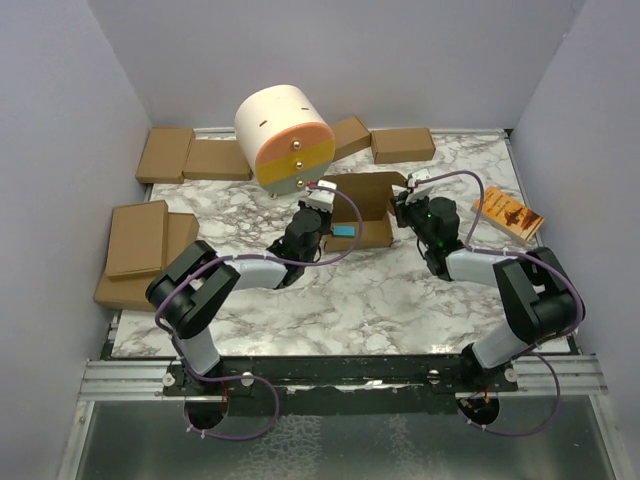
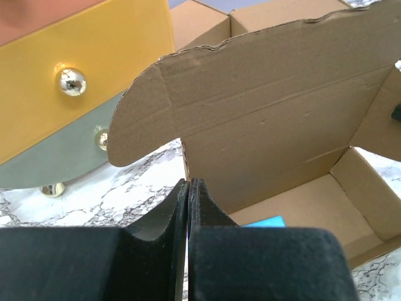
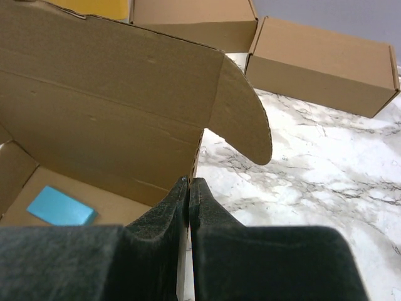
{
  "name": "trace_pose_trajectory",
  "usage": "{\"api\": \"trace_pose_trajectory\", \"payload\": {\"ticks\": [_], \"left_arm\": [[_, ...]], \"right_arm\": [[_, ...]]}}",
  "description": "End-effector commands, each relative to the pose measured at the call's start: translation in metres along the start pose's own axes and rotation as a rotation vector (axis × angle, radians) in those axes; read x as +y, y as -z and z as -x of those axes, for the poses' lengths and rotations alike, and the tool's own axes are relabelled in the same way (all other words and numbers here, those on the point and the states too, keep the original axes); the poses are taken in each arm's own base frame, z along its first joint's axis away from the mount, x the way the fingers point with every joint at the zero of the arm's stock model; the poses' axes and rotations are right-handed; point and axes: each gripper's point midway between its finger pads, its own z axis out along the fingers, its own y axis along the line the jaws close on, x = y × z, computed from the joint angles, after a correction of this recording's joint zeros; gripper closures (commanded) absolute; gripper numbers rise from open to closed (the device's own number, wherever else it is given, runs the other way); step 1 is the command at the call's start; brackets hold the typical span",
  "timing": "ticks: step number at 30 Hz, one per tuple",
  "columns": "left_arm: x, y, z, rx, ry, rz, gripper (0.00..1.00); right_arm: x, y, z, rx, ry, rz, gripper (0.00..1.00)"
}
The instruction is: Fold the paper box
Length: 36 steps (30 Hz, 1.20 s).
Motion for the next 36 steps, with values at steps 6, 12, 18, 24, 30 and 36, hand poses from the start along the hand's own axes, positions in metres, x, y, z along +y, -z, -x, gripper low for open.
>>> {"api": "trace_pose_trajectory", "payload": {"ticks": [6, 12, 18, 24, 30, 36], "left_arm": [[-0.034, -0.005, -0.003, -0.018, 0.042, -0.150, 1.00], [-0.029, 0.001, -0.016, 0.031, 0.092, -0.125, 1.00], [-0.022, -0.001, -0.031, 0.123, 0.133, -0.051, 1.00], [-0.021, 0.004, -0.035, 0.133, 0.153, -0.051, 1.00], [-0.019, 0.009, -0.038, 0.141, 0.158, -0.047, 1.00], [-0.018, 0.013, -0.042, 0.155, 0.160, -0.052, 1.00]], "right_arm": [[0.023, -0.004, 0.007, -0.069, -0.012, 0.053, 0.96], [0.031, 0.005, -0.001, -0.043, -0.017, 0.083, 0.96], [0.032, 0.011, -0.005, 0.005, -0.030, 0.083, 0.95], [0.036, 0.018, -0.011, 0.049, -0.044, 0.099, 0.94], [0.034, 0.024, -0.012, 0.076, -0.020, 0.089, 0.92], [0.034, 0.028, -0.018, 0.124, -0.003, 0.092, 0.92]]}}
